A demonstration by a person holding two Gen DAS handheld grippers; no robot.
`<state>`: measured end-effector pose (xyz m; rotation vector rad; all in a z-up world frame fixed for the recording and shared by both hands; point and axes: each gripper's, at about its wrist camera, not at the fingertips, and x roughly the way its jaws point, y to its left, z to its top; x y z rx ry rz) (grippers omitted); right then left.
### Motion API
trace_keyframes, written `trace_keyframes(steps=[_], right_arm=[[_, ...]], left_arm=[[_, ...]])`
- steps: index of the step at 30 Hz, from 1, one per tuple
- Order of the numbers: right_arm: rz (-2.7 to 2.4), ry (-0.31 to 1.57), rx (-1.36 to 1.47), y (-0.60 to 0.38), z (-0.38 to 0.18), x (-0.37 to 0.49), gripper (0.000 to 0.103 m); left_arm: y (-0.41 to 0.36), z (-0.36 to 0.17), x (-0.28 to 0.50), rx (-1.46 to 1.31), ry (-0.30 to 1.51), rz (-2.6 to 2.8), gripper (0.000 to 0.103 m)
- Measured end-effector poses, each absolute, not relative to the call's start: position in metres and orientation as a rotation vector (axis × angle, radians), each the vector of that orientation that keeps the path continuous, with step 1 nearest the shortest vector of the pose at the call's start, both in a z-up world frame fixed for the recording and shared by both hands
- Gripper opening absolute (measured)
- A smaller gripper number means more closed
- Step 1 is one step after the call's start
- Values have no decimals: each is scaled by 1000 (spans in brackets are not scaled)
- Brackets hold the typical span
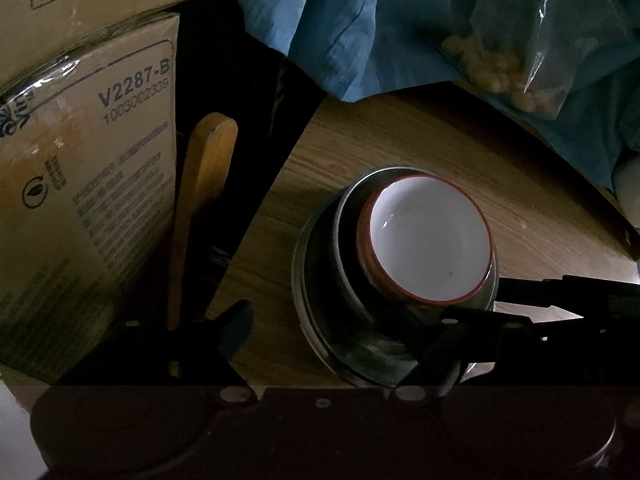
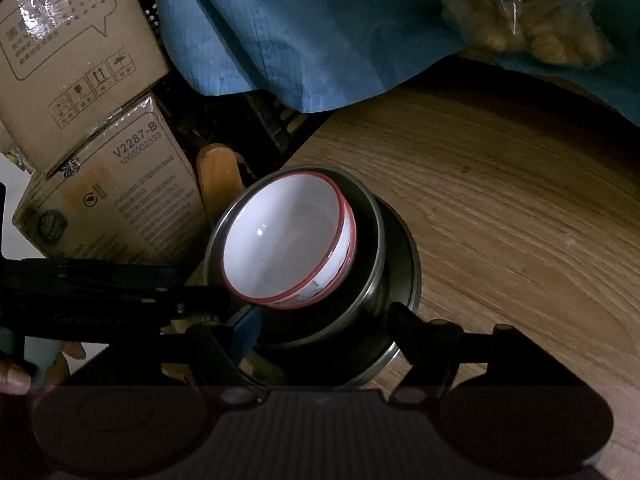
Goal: Organize plates and bowls
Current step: 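Lower the bowl stack onto the steel plates with both tools, then open both tools and pull them back from the stacked dishes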
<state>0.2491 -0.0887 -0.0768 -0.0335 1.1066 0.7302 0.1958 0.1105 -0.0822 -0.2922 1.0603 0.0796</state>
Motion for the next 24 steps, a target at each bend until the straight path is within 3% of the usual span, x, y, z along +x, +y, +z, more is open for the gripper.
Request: trace_keyframes(steps=[13,16,24], right_arm=[[698,1075,-12,-99,-73,243,87],[698,1062,-9,-102,-73,235,90],[706,947,19,-119,-60,214,102]], left_arm=[[117,-81,187,-305,1041,84,88],[119,-81,183,-308,1021,76,97],[118,-72,163,-276,902,65,102]])
